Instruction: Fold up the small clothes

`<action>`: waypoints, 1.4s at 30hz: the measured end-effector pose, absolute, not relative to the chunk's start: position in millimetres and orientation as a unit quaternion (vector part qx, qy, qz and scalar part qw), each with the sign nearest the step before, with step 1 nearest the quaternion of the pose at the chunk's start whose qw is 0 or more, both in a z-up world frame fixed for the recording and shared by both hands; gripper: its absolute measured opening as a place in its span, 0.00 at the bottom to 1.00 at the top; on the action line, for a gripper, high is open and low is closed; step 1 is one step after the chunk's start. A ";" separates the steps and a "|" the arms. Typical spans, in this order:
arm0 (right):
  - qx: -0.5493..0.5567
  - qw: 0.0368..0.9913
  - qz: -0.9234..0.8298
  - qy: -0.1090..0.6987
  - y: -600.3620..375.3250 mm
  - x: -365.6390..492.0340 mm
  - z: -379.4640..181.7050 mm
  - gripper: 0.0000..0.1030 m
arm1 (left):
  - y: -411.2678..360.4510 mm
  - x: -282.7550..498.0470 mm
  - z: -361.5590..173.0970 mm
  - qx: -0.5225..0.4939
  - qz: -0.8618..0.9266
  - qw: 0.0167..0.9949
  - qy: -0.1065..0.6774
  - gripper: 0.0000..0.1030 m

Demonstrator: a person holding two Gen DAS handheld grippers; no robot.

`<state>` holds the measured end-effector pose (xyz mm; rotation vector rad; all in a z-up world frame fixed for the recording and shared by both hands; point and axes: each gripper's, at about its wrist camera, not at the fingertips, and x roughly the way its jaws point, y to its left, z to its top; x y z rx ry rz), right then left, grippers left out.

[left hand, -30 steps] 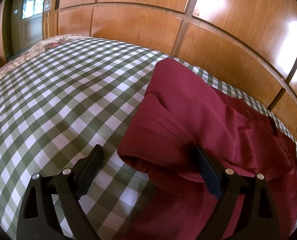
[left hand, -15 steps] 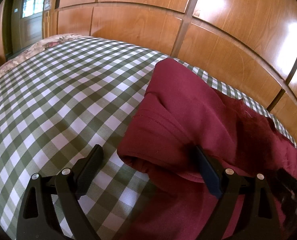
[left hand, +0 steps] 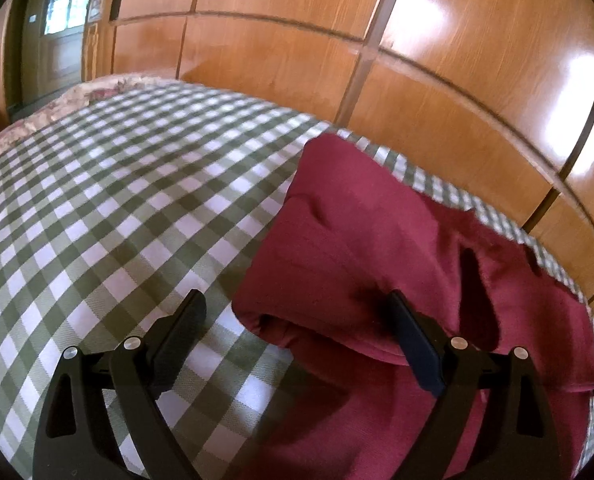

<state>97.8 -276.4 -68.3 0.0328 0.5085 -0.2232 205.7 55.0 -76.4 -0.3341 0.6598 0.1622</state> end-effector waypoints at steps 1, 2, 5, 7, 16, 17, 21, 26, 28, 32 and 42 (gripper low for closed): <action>0.032 0.957 -0.137 0.253 -290.6 94.6 -71.7 0.96 | 50.8 203.3 -72.6 -0.161 0.072 0.934 0.311 0.87; 0.051 0.953 -0.151 0.257 -300.5 93.7 -74.7 0.96 | 46.5 201.0 -69.5 -0.157 0.067 0.938 0.302 0.87; 0.114 0.937 -0.174 0.280 -328.2 96.8 -83.0 0.96 | 28.4 196.6 -59.3 -0.140 0.050 0.950 0.275 0.87; 0.136 0.930 -0.176 0.293 -335.9 101.0 -88.1 0.96 | 16.9 193.7 -52.9 -0.128 0.039 0.954 0.268 0.87; 0.128 0.919 -0.181 0.325 -340.5 133.2 -90.7 0.97 | -54.2 202.2 -29.9 -0.033 -0.009 0.954 0.297 0.87; 0.129 0.914 -0.183 0.339 -341.9 139.5 -94.5 0.97 | -58.6 207.7 -33.2 -0.013 -0.003 0.952 0.307 0.87; 0.124 0.900 -0.219 0.356 -351.4 143.5 -96.9 0.97 | -54.3 235.5 -61.7 0.078 0.052 0.923 0.373 0.70; 0.073 0.898 -0.263 0.345 -344.4 132.3 -100.8 0.97 | -45.7 245.2 -70.0 0.031 0.037 0.921 0.387 0.70; 0.061 0.896 -0.261 0.353 -340.8 137.1 -103.8 0.98 | -49.0 245.4 -72.6 0.037 0.039 0.920 0.388 0.70; 0.045 0.899 -0.262 0.349 -335.9 137.3 -104.7 0.98 | -50.6 245.5 -72.9 0.028 0.031 0.922 0.385 0.72; 0.039 0.915 -0.238 0.324 -323.5 123.2 -97.5 0.98 | -34.0 192.1 -61.0 -0.051 -0.018 0.934 0.354 0.80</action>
